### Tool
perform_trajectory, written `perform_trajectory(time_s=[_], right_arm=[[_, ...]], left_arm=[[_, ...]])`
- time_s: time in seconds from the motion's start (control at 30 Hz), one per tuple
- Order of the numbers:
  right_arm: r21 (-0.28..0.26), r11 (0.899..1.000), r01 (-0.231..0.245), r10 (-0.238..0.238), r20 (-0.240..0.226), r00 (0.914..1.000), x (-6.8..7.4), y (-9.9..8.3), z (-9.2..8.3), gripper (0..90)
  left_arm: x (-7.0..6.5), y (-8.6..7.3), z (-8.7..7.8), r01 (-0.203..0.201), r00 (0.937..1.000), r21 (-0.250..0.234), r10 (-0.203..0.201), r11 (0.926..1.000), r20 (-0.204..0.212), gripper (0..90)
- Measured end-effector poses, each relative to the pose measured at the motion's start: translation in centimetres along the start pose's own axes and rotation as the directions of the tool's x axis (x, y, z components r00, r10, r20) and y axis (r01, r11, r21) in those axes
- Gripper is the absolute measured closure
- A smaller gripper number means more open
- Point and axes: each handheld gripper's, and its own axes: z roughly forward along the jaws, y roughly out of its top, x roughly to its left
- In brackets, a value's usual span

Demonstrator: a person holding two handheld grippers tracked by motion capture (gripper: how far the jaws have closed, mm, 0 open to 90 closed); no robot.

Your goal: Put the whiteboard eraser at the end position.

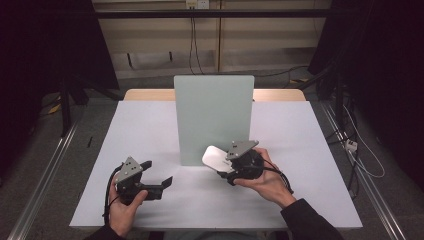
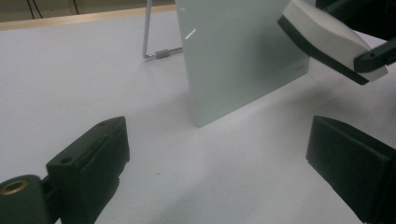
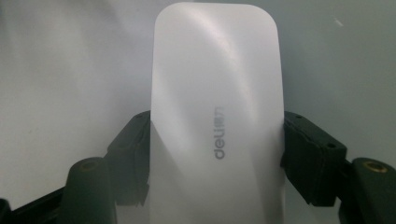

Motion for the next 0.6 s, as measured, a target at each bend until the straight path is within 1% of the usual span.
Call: perform_trajectory(time_s=[0.07,0.2,0.27,0.37,0.57,0.6], right_arm=[[0.016,1.0,0.021,-0.021,-0.008,0.9997,0.1,-0.1,0.3,31.5],[0.038,0.998,0.044,-0.042,-0.044,0.9982,0.2,-0.2,1.0,31.6],[0.049,0.997,0.052,-0.05,-0.049,0.9976,0.3,-0.3,1.3,31.6],[0.054,0.997,0.049,-0.046,-0.058,0.9972,0.3,-0.3,1.8,31.6],[0.071,0.995,0.065,-0.059,-0.094,0.9938,0.6,-0.4,2.8,31.5],[0.073,0.995,0.074,-0.066,-0.101,0.9926,0.7,-0.4,2.9,31.5]], left_arm=[[0.0,0.0,0.0,0.001,1.0,0.001,-0.001,1.0,0.0,5.8],[0.0,0.0,0.0,0.001,1.0,0.0,-0.001,1.0,-0.001,5.8],[0.0,0.0,0.0,0.002,1.0,0.001,-0.002,1.0,0.0,5.8],[0.0,0.0,0.0,0.0,1.0,0.002,0.0,1.0,-0.001,5.8],[0.0,0.0,0.0,0.005,1.0,0.003,-0.005,1.0,-0.001,5.8],[0.0,0.0,0.1,0.003,1.0,0.004,-0.003,1.0,-0.001,5.8]])
